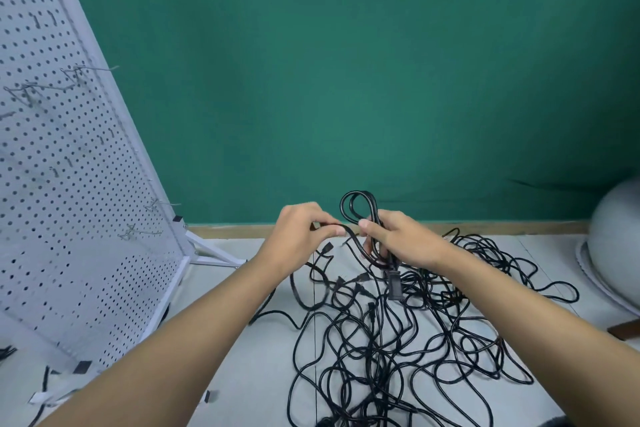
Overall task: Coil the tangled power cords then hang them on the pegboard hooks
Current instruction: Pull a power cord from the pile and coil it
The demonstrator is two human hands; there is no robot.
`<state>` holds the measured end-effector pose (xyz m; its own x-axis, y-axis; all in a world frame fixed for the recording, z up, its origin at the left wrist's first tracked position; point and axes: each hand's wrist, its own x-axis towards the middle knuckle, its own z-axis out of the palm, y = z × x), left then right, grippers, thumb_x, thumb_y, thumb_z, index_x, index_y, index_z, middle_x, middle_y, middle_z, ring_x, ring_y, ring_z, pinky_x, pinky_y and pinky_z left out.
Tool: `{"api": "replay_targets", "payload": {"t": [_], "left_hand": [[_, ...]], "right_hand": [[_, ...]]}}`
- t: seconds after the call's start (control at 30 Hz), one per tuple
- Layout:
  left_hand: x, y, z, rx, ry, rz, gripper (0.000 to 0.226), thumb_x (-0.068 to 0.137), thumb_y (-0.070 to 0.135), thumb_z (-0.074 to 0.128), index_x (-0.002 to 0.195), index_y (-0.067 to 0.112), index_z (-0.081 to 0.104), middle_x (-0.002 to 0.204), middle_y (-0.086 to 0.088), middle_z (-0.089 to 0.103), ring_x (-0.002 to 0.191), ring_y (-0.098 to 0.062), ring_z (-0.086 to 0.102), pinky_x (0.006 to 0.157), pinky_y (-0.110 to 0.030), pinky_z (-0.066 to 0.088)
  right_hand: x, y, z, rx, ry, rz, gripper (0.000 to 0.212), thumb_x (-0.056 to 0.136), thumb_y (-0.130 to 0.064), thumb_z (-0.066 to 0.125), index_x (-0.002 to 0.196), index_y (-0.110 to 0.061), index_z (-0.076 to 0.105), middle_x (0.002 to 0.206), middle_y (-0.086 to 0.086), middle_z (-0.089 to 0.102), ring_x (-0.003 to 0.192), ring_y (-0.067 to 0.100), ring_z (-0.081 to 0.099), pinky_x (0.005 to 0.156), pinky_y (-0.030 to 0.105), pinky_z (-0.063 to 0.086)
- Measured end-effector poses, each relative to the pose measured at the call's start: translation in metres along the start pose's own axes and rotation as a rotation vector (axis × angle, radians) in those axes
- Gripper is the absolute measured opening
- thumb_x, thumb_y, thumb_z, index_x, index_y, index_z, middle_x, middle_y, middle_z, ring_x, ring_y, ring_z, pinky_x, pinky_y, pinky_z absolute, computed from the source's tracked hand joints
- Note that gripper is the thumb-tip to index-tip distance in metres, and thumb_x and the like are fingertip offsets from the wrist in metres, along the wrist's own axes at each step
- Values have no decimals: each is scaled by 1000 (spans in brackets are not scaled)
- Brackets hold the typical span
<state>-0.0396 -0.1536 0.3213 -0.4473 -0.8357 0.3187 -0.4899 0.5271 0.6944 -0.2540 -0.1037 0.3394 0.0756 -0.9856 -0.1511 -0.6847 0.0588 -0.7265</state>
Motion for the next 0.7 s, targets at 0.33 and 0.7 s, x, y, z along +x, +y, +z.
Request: {"api": "replay_targets", "payload": {"t": [0.33,0.7], "left_hand": [[4,9,-7,211,186,92,28,89,38,78,85,10,75,83,0,62,75,-20,58,69,-33,47],[-5,-13,-17,-49,-110,-102,23,89,45,77,98,25,71,82,7,71,70,-5,60,72,-23,51]], "right_hand": [[-6,-16,-2,216,-139,4,65,97,-71,46,107,-8,62,70,-5,61,60,14,45,58,28,38],[-12,-10,-2,29,-243,4,28,108,-40,48,92,-20,59,73,-4,65,61,10,55,62,27,42]]}}
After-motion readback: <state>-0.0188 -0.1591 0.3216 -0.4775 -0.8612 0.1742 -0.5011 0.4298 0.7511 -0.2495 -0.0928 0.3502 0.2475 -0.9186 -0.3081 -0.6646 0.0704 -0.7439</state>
